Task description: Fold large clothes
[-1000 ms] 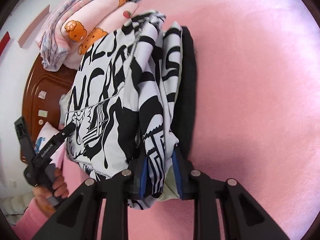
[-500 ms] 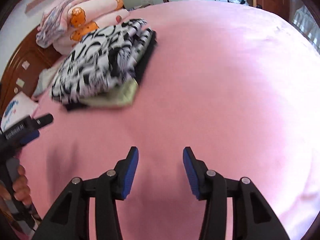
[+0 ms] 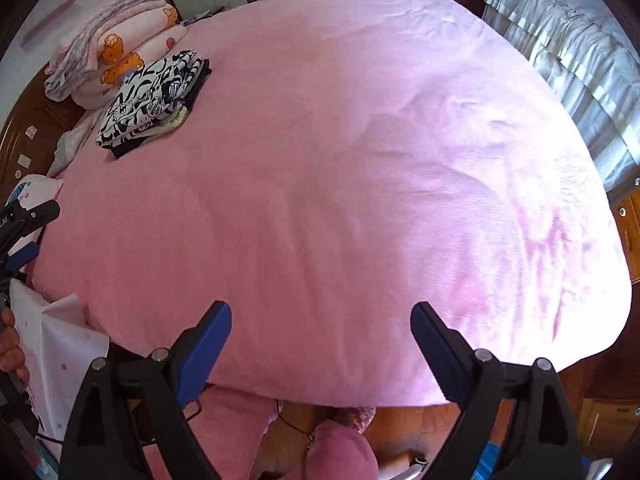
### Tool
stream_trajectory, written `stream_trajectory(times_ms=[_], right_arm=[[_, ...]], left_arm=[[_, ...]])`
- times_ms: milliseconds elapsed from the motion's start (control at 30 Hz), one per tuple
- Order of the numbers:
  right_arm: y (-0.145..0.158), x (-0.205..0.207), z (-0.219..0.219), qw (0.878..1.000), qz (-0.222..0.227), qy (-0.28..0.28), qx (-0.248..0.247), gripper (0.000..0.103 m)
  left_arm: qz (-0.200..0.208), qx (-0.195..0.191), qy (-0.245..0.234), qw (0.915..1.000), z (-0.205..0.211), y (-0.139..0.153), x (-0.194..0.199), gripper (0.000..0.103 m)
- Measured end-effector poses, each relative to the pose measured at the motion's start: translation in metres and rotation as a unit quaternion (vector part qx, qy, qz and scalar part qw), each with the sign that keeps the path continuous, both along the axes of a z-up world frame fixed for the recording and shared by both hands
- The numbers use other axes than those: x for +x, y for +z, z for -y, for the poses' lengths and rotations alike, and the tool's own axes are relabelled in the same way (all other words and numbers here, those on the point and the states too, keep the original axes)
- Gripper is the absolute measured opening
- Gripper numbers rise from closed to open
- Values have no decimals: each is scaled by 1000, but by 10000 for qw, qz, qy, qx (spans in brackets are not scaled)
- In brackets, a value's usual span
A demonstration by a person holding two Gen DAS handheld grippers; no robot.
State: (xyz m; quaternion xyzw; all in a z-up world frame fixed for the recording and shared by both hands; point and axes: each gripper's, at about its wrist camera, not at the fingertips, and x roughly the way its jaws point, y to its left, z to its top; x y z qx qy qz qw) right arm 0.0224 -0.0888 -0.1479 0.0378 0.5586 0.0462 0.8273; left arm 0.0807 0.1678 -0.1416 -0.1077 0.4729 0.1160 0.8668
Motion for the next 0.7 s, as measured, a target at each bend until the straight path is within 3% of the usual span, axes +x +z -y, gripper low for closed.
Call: stream_trajectory(times_ms=[133, 367, 533, 600, 700], right_arm=[[45, -26, 32, 9997, 63, -44, 231, 94], [118, -51, 58, 9978, 37, -189, 639, 95], [157, -70, 55, 9979, 318, -158, 549, 95], [166, -78, 54, 9976, 530, -167, 404, 95], [169, -85, 52, 9975, 653, -106, 261, 98]], left_arm=[[134, 355, -351, 9987, 39, 56, -27, 91], [241, 84, -898, 9956, 88, 123, -62, 91], [311, 164, -1165, 9926, 116, 147, -75, 94], [436, 300, -1165, 9918, 124, 150, -81, 100], [442, 326, -1126, 9921, 133, 147, -87, 101]])
